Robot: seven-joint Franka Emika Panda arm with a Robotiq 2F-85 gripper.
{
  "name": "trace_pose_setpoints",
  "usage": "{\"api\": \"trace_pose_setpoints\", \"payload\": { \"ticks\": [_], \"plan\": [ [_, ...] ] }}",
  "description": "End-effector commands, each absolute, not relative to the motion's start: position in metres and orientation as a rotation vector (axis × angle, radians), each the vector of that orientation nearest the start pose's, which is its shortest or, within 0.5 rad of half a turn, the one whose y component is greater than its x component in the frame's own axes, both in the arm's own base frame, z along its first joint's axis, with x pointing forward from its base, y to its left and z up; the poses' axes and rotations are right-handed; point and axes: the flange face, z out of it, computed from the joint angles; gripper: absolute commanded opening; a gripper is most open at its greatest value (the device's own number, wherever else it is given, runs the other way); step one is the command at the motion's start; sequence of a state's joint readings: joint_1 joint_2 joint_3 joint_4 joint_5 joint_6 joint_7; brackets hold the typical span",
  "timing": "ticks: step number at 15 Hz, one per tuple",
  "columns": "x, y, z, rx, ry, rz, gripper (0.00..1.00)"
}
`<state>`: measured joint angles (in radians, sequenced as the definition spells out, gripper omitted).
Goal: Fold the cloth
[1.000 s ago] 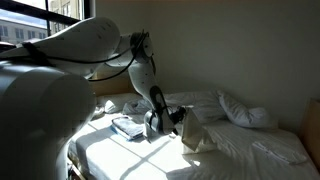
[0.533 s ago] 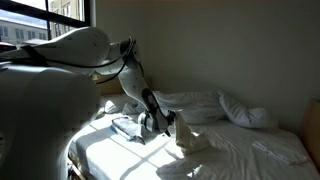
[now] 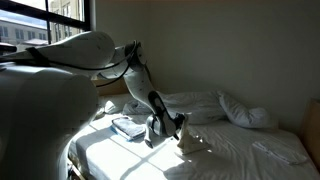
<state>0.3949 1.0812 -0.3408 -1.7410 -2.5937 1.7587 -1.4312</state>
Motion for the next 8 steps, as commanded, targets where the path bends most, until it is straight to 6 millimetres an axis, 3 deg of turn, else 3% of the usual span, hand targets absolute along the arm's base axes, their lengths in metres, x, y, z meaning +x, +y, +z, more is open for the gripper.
{"api": "trace_pose_setpoints", "payload": {
  "ticks": [1,5,8],
  "plan": [
    [0.65,-0.03,0.094,-0.641,1.214,-1.539,0.1],
    [0.643,-0.078,0.136,-0.407,1.201,-1.621,0.09],
    [0.623,-0.098,0.131,-0.332,1.212,-1.645,0.09]
  ]
}}
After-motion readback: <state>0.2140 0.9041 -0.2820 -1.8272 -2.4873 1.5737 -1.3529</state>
